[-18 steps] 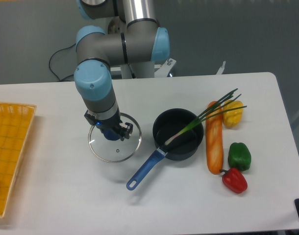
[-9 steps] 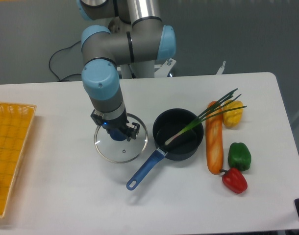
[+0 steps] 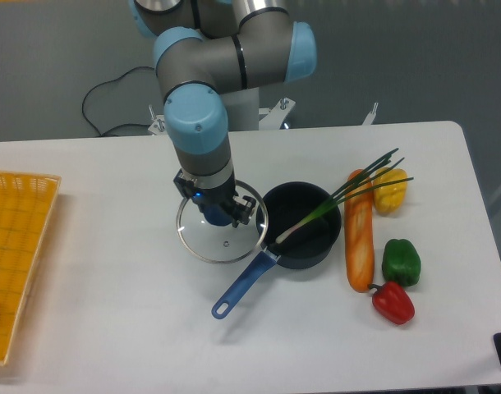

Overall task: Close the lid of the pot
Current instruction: 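Carry the glass lid over the saucepan rim and lower it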

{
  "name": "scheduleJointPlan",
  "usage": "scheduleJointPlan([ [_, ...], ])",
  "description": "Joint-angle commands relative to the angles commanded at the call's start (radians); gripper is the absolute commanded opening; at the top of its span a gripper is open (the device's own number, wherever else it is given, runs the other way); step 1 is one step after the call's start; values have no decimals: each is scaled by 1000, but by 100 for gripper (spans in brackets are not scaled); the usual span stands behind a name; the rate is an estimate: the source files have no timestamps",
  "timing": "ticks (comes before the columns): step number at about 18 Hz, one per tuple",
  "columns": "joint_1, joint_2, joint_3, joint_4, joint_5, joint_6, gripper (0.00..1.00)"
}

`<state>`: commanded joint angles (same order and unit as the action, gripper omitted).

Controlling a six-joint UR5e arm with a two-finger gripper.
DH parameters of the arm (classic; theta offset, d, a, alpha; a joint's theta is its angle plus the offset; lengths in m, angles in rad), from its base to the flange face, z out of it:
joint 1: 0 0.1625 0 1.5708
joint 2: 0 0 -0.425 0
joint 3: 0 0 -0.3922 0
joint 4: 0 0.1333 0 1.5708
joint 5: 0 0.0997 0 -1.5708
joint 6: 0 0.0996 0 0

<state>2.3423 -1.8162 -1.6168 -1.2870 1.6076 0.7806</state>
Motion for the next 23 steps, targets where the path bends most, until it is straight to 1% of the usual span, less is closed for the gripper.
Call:
scheduleJointPlan([
  [3, 29, -3, 0, 3, 28, 25, 57],
  [12, 104, -14, -3, 9, 41, 129, 57],
  [15, 132, -14, -15, 9, 40, 172, 57],
  [18, 149, -14, -32, 14, 38, 187, 57],
  [23, 176, -11, -75, 72, 34, 250, 57],
])
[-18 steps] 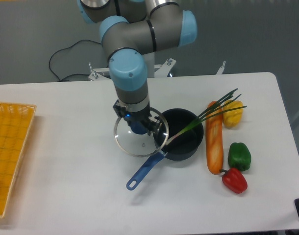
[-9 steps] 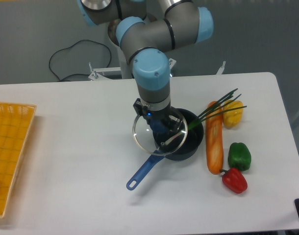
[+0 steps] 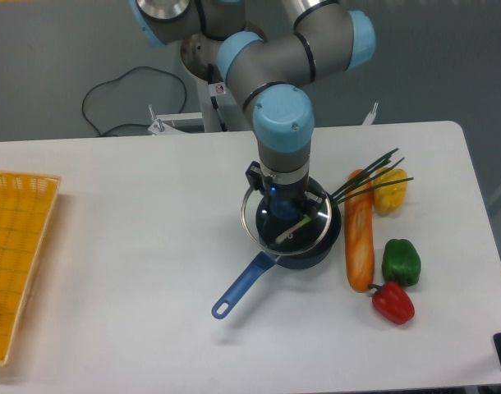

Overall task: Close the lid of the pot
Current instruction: 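Carry the glass lid over the saucepan rim and lower it, then press the glass lid down onto the saucepan and hold it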

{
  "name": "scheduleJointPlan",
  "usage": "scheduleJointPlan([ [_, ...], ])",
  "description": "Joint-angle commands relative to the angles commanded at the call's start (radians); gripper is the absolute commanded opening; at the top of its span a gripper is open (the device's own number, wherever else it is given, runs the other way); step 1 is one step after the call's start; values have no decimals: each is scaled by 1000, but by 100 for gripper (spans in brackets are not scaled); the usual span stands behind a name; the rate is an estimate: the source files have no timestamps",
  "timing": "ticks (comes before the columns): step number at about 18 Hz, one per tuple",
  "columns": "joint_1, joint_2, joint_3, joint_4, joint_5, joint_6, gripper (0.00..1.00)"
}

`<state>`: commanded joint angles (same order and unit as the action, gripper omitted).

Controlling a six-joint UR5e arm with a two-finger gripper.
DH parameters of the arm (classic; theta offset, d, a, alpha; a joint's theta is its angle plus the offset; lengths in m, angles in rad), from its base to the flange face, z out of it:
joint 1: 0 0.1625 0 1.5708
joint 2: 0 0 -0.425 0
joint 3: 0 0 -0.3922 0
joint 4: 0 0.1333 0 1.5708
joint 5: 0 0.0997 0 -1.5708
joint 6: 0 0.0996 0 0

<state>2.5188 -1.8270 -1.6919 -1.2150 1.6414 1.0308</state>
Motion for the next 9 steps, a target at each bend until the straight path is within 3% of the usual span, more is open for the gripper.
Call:
scheduleJointPlan([
  [9, 43, 5, -18, 6, -3, 68, 57],
])
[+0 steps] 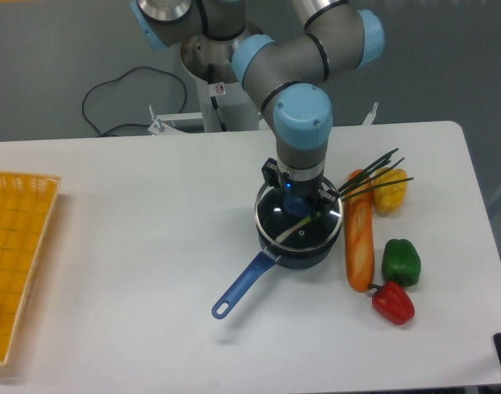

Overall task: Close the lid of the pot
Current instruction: 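Press the glass lid down onto the saucepan and hold it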

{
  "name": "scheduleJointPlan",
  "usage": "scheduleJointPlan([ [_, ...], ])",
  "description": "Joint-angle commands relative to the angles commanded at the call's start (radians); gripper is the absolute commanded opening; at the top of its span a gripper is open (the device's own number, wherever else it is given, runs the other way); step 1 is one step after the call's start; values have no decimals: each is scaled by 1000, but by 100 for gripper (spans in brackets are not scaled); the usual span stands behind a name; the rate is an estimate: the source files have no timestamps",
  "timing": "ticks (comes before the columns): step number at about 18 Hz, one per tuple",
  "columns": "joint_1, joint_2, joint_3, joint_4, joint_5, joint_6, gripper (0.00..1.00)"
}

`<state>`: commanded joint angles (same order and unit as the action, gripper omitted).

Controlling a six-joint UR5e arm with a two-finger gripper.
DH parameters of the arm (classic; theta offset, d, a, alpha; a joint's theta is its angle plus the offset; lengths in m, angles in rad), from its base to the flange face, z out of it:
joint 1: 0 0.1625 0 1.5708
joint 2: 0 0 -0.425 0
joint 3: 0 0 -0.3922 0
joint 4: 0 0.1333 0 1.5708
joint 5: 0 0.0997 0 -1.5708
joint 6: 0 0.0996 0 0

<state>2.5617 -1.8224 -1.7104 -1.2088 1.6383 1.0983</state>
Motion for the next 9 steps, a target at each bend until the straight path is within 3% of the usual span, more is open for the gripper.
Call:
scheduleJointPlan([
  [9, -2, -5, -17, 43, 2, -2, 57],
])
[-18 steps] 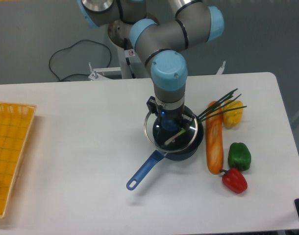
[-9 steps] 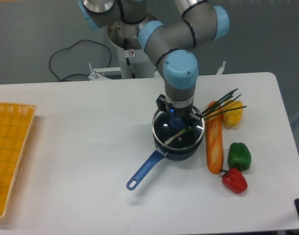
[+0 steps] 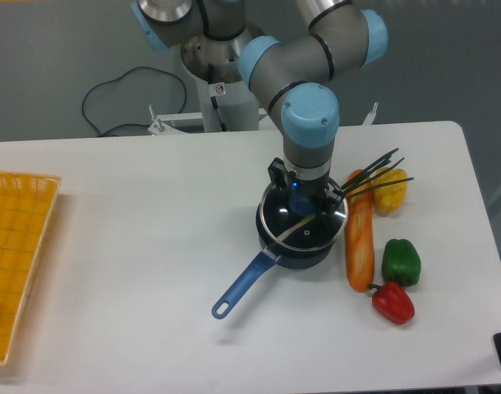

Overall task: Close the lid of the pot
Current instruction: 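Press the glass lid down onto the saucepan and hold it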

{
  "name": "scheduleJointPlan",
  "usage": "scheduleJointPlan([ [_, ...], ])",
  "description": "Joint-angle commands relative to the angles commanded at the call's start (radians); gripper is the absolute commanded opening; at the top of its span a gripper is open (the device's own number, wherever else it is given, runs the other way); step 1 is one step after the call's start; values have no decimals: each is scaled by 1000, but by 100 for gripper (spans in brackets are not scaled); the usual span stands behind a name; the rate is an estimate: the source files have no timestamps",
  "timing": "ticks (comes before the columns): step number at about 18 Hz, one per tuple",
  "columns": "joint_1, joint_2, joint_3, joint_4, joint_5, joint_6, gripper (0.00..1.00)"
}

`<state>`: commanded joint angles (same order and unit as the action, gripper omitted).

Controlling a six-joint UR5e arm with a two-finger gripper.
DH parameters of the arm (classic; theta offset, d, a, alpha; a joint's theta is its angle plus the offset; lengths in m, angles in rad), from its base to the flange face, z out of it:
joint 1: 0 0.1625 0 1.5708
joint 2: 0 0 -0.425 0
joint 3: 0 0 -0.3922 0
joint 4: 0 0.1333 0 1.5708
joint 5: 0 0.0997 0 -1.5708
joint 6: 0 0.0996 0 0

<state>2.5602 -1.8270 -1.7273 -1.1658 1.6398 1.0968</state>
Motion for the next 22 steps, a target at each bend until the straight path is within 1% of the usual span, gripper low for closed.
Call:
scheduleJointPlan([
  [13, -5, -6, -2, 17, 2, -9, 59],
  [18, -9, -15, -11, 43, 5, -24, 59],
  [22, -11, -15, -17, 43, 6, -25, 59],
])
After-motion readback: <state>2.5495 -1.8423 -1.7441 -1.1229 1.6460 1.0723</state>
